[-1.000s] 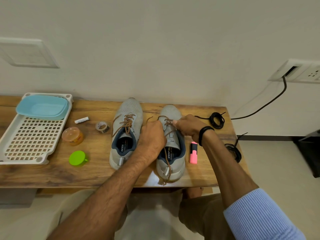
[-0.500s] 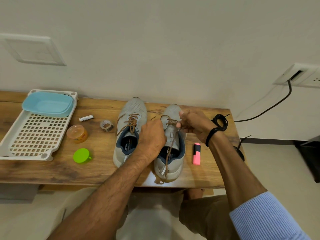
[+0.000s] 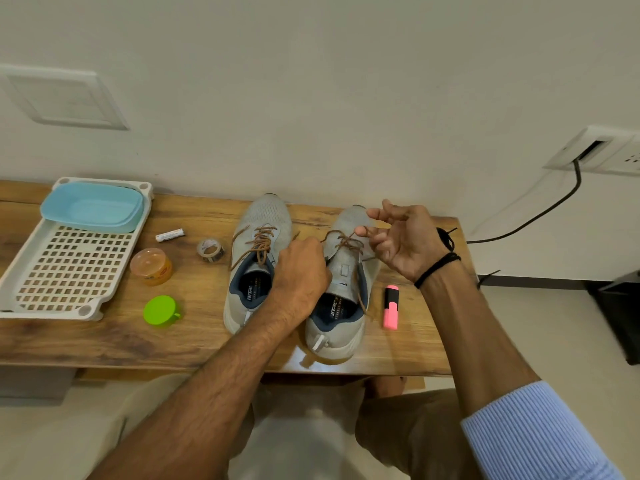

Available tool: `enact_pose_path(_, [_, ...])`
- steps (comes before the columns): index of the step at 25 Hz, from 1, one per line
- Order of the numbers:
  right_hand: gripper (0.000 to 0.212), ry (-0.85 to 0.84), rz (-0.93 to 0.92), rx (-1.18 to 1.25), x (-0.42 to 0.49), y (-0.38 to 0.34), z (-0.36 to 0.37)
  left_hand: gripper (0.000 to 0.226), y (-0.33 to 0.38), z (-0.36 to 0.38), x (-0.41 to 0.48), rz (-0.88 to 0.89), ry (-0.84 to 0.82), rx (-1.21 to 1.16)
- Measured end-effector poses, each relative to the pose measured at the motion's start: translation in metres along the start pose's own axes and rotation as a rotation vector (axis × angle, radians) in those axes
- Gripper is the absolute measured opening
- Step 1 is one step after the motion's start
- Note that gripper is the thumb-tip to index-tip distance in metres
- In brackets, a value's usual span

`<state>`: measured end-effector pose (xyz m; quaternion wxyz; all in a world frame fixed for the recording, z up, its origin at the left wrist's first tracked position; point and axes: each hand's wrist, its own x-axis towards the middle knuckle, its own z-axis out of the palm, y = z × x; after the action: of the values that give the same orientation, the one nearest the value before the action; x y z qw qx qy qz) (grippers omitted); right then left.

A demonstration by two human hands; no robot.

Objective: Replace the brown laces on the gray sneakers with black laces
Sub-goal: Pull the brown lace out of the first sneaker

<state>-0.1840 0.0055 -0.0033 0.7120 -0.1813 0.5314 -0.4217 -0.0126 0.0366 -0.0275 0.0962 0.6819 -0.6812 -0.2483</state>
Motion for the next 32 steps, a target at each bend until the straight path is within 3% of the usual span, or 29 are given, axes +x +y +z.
enact_pose_path(4, [0.026,-0.128,-0.025,0.045,0.000,-0.002,-0.005,0.019,0.002,-0.002,0.000,-0.003,0.007,0.028])
enact_pose_path(8, [0.026,-0.122,-0.002,0.229,0.000,-0.004,-0.007,0.020,-0.003,-0.003,0.002,-0.018,0.005,0.038])
enact_pose_path(11, [0.028,-0.157,-0.037,0.132,0.001,-0.007,-0.009,0.025,-0.003,-0.002,0.001,-0.004,-0.014,0.043])
enact_pose_path(15, [0.029,-0.167,-0.052,0.251,-0.006,-0.011,-0.013,0.019,-0.005,0.000,0.003,-0.002,-0.004,0.070])
enact_pose_path(18, [0.033,-0.207,-0.094,0.156,-0.007,-0.013,-0.018,0.020,-0.005,0.002,0.003,-0.006,-0.006,0.069])
enact_pose_path(22, [0.036,-0.199,-0.092,0.397,-0.009,-0.015,-0.021,0.021,-0.005,0.003,0.005,-0.009,-0.008,0.085])
enact_pose_path(26, [0.042,-0.180,-0.138,0.441,-0.006,-0.013,-0.023,0.022,-0.004,0.004,0.006,-0.013,-0.010,0.108])
enact_pose_path(29, [0.044,-0.204,-0.112,0.671,-0.013,-0.021,-0.033,0.022,-0.005,0.003,0.006,-0.014,-0.010,0.111])
enact_pose_path(30, [0.043,-0.127,-0.137,0.597,-0.012,-0.024,-0.036,0.022,-0.005,0.003,0.006,-0.012,-0.011,0.114])
enact_pose_path(32, [0.042,0.208,-0.249,0.002,-0.011,-0.021,-0.034,0.021,-0.004,0.003,0.006,-0.005,-0.017,0.117])
